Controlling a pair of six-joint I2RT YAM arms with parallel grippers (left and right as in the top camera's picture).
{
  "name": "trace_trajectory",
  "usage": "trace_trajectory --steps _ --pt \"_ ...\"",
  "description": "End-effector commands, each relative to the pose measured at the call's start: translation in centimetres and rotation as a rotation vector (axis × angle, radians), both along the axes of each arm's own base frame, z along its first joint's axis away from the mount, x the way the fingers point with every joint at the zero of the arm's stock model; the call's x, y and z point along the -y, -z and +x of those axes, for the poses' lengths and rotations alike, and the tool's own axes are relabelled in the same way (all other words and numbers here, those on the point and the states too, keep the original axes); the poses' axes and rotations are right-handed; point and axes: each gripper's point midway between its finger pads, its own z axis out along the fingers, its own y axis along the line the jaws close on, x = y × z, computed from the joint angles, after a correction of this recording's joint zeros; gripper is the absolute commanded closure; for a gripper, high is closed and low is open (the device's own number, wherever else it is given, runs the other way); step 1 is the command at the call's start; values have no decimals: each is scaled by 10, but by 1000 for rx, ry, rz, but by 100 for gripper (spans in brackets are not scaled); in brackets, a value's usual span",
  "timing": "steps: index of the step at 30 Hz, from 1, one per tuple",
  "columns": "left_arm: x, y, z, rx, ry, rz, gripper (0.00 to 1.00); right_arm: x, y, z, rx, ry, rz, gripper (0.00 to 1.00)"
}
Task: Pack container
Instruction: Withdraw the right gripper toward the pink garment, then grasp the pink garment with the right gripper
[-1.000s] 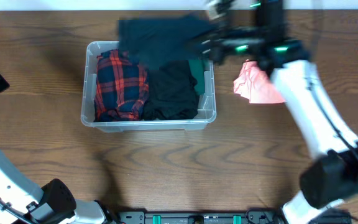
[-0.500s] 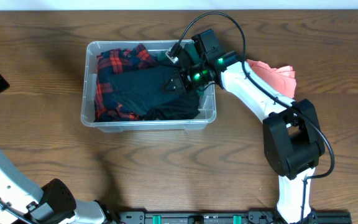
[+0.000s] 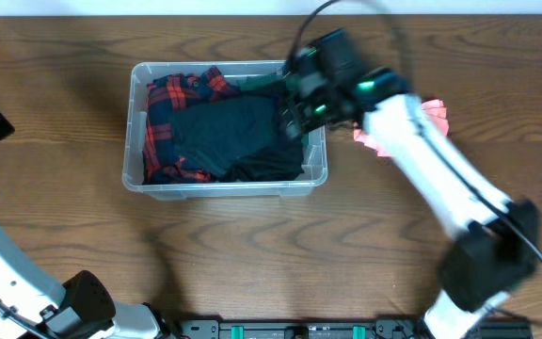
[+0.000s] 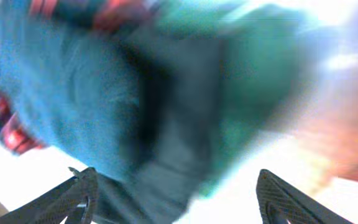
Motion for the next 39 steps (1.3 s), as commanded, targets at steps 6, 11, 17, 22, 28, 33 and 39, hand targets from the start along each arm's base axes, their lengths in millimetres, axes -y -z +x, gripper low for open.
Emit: trace_trajectory --steps 6,11,17,22,28,33,39 --pt "-2 -2 -2 7 -20 5 2 206 -59 30 82 536 -79 17" --pt "-2 -2 -2 7 -20 5 2 283 -14 28 -97 689 -10 9" --pt "-2 -2 -2 7 -20 5 2 326 65 32 -293 724 56 4" --pt "-2 -2 -2 7 -20 5 2 314 130 34 -444 658 139 14" --pt "-2 -2 -2 7 -20 5 2 288 162 55 -458 583 287 19" --pt "-2 -2 -2 7 -20 5 2 276 189 58 -497 574 269 27" --pt "-2 -2 -2 7 -20 5 2 256 192 52 -541 531 306 86"
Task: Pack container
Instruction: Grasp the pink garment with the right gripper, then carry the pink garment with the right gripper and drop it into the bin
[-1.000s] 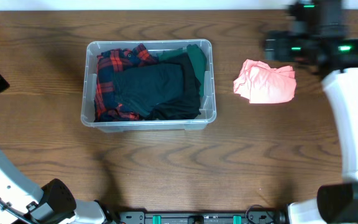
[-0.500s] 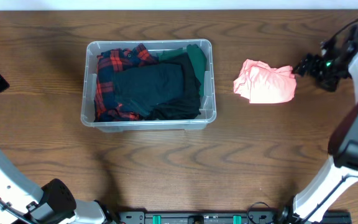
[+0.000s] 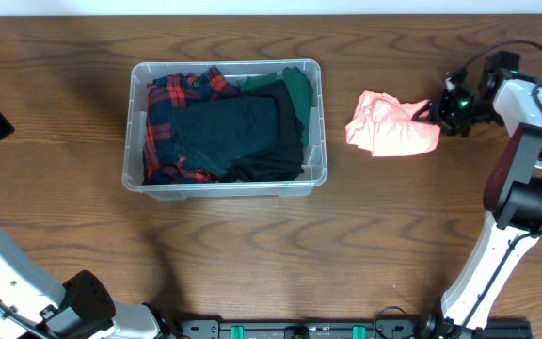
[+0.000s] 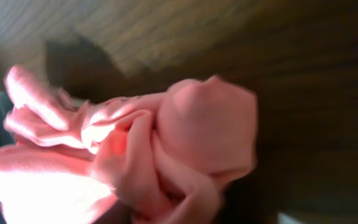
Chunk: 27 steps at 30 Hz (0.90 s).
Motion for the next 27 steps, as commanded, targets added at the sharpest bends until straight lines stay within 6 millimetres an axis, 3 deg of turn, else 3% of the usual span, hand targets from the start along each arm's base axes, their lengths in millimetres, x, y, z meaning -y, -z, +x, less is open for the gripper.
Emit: trace_trajectory --steps 1,3,7,9,11,14,16,19,22,23,24,27 --pt "-2 -2 -2 7 -20 5 2 -16 0 -7 -24 -32 51 91" --pt "-2 -2 -2 7 -20 5 2 -22 -23 -6 25 -62 67 98" --pt "-2 -2 -2 7 -20 5 2 -41 -104 -2 218 -128 141 99" --pt "-2 -2 -2 7 -20 5 2 -61 -158 -2 359 -184 226 99" --pt "-2 -2 -2 7 -20 5 2 -94 -229 -11 580 -313 408 99" --pt "-2 -2 -2 6 -20 5 2 -130 -298 -29 769 -460 580 99" --pt "-2 -2 -2 7 -20 5 2 -151 -315 -32 787 -498 593 99" --pt "-2 -2 -2 7 -20 5 2 -200 -329 -37 815 -593 611 99" --pt "-2 -2 -2 6 -20 5 2 -254 -326 -38 820 -638 577 99" --pt "-2 -2 -2 7 -20 5 2 -281 -323 -39 830 -658 554 99" --pt "-2 -2 -2 6 -20 5 2 -293 -323 -41 835 -666 549 99" --pt "-2 -2 -2 7 -20 5 2 -347 -321 -55 848 -714 556 99"
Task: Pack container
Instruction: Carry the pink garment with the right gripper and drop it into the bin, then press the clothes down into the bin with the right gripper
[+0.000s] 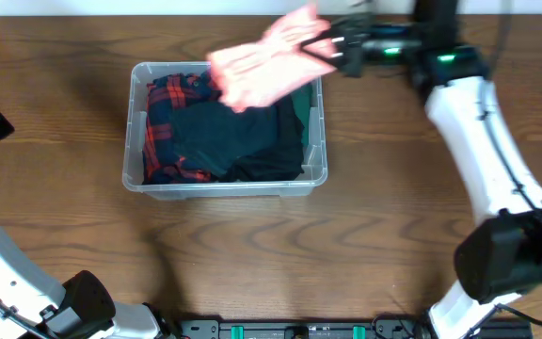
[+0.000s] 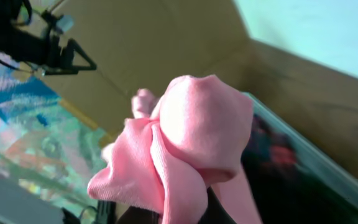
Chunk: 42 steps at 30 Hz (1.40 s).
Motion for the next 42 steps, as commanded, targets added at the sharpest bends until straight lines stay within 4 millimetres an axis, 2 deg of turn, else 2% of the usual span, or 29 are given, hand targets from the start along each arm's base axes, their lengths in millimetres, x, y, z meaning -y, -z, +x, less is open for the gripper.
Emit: trace_trajectory --steps 1,4,6,11,12,14,17,20,23,24,26,29,31,35,38,40,42 --pt "-2 -2 -2 7 -20 6 2 -52 11 -13 -60 -6 -17 99" --pt "-2 -2 -2 7 -20 6 2 -87 31 -24 -67 -40 -40 99" --pt "-2 -2 -2 7 -20 6 2 -98 52 -23 -99 -43 -66 99" --pt "-2 -2 -2 6 -20 5 2 -100 116 11 -219 73 -144 99" --pt "-2 -2 -2 7 -20 6 2 -103 134 21 -255 103 -153 99" --pt "-2 -2 -2 7 -20 6 2 -108 159 30 -348 133 -144 99" --pt "-2 -2 -2 7 -20 6 2 -115 203 33 -481 146 -156 99" --pt "-2 -2 -2 7 -20 6 2 -113 248 33 -549 161 -211 99" --pt "-2 -2 -2 7 -20 6 2 -105 275 30 -562 172 -276 99" --pt "-2 -2 -2 7 -20 5 2 -104 277 28 -548 163 -288 98" --pt "-2 -2 -2 7 -20 6 2 -102 271 26 -517 148 -300 82" --pt "-2 -2 -2 7 -20 5 2 -96 250 24 -417 130 -322 63" --pt "-2 -2 -2 7 -20 6 2 -86 231 25 -333 156 -366 52" --pt "-2 -2 -2 7 -20 6 2 -53 187 31 -127 271 -511 41" --pt "-2 -2 -2 7 -20 6 2 -39 147 28 11 304 -549 39" --pt "-2 -2 -2 7 -20 6 2 -39 121 22 59 298 -512 46" --pt "-2 -2 -2 7 -20 6 2 -47 97 14 108 249 -441 51"
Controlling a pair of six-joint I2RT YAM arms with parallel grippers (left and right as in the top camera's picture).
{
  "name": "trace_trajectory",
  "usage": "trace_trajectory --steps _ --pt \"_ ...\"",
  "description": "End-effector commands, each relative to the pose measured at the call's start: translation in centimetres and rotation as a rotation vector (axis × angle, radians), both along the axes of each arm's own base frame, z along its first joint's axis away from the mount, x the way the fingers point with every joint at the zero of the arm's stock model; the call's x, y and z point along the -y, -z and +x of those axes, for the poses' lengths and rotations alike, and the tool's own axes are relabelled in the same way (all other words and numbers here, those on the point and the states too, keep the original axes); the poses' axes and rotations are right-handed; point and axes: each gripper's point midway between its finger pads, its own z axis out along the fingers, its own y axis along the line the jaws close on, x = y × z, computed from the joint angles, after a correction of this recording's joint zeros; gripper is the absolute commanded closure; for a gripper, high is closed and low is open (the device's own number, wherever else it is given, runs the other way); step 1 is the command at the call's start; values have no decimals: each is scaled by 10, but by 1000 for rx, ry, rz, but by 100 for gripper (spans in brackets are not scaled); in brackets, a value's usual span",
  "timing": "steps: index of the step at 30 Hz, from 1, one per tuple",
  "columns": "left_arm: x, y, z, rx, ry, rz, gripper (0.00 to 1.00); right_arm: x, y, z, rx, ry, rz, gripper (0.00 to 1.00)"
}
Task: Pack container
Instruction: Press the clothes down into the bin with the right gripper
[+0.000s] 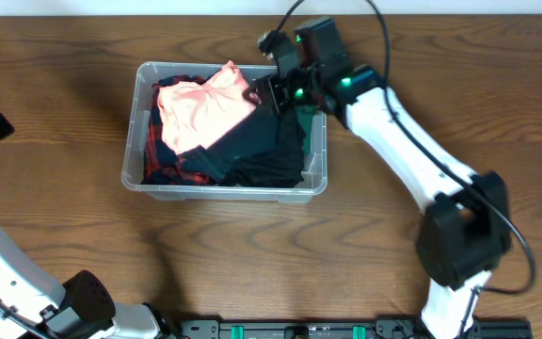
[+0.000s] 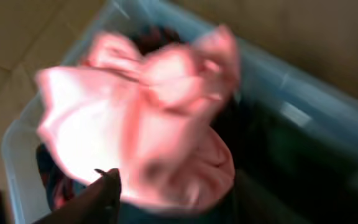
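A pink garment (image 1: 200, 108) lies spread on top of the clothes in the clear plastic bin (image 1: 224, 191), toward its far left. My right gripper (image 1: 263, 91) hovers over the bin's far side, just right of the garment. In the blurred right wrist view the pink garment (image 2: 142, 124) fills the space ahead, and the right gripper (image 2: 176, 186) has its jaws spread wide, open. One fingertip (image 2: 107, 177) shows dark at the lower left. A black part of the left arm pokes in at the left edge, and its jaws cannot be made out.
Under the pink garment the bin holds a red plaid shirt (image 1: 163, 165), a dark garment (image 1: 252, 141) and a green one (image 1: 310, 118). The wooden table (image 1: 422, 273) surrounds the bin. The left arm's white link (image 1: 7, 254) runs along the lower left.
The pink garment was held in the air over the bin's far right corner. It now lies inside the bin on the clothes, and my right gripper has opened and dropped lower over the bin.
My right gripper was first open over the bin's right end, with the pink garment on the table to the right. Then it was at the garment on the table. Then it held the garment above the bin. Now the garment lies in the bin.
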Motion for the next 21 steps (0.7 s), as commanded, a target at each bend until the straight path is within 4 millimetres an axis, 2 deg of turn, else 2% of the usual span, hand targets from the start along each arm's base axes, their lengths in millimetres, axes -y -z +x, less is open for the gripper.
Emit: trace_trajectory --steps 1,3,5,7,9,11,13,14,17,19,21 --pt "-2 -2 -2 7 -20 5 2 -7 -52 -11 176 -101 53 53" --pt "-2 -2 -2 7 -20 5 2 -22 -66 -21 203 -176 125 58" --pt "-2 -2 -2 7 -20 5 2 -36 -67 -26 222 -209 145 62" --pt "-2 -2 -2 7 -20 5 2 -49 -55 -25 233 -204 122 66" --pt "-2 -2 -2 7 -20 5 2 -63 -32 -24 220 -198 86 76" --pt "-2 -2 -2 7 -20 5 2 -78 10 -24 176 -193 24 79" --pt "-2 -2 -2 7 -20 5 2 -87 70 -26 102 -187 -63 79" --pt "-2 -2 -2 7 -20 5 2 -87 105 -28 53 -180 -117 78" --pt "-2 -2 -2 7 -20 5 2 -77 199 -43 -154 -136 -221 81" --pt "-2 -2 -2 7 -20 5 2 -60 249 -59 -306 -97 -291 86" --pt "-2 -2 -2 7 -20 5 2 -44 276 -71 -394 -84 -348 89"
